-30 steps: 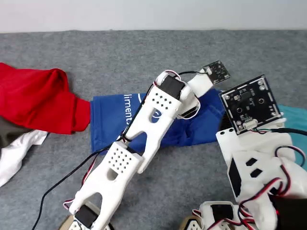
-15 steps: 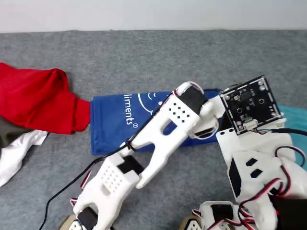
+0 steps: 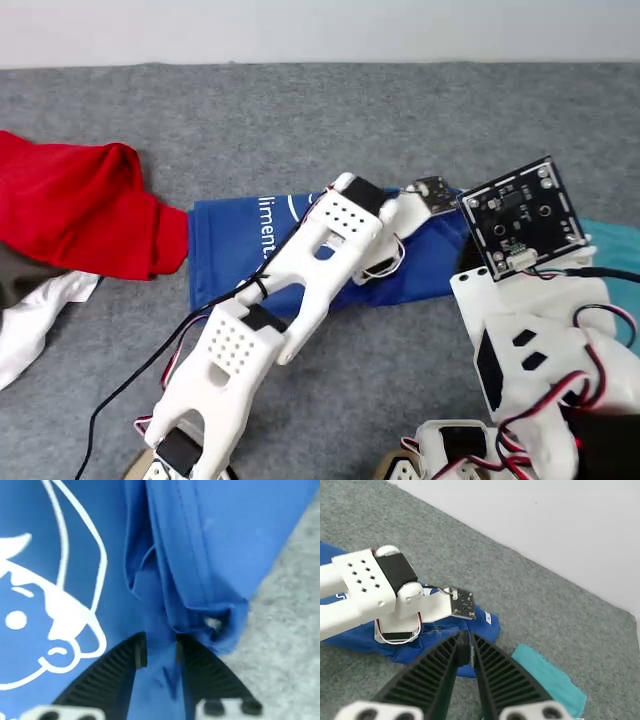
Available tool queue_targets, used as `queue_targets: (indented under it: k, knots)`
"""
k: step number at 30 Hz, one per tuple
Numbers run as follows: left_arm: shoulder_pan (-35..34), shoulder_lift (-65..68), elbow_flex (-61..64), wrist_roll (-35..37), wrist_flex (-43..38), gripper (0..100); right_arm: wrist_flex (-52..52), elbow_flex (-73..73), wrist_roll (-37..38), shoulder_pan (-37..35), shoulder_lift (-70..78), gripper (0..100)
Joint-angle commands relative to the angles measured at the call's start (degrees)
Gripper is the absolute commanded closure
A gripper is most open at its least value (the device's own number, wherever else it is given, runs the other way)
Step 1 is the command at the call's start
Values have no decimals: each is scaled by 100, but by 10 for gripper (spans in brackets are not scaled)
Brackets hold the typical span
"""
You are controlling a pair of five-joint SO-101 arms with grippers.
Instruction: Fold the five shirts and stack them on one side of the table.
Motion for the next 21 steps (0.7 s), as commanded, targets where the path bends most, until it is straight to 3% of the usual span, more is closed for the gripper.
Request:
queue_targets:
  k: [1,10,13,21]
  knots:
    - [-35,-44,-48,18,-79,892,-57,9,44,4,22,987]
    - [9,-765,-1007,26,536,892,-48,9,53,4,13,987]
    - [211,-826,-1420,26,976,892,-48,9,53,4,13,987]
    - [958,-809,-1446,237,1002,892,-84,9,53,4,13,987]
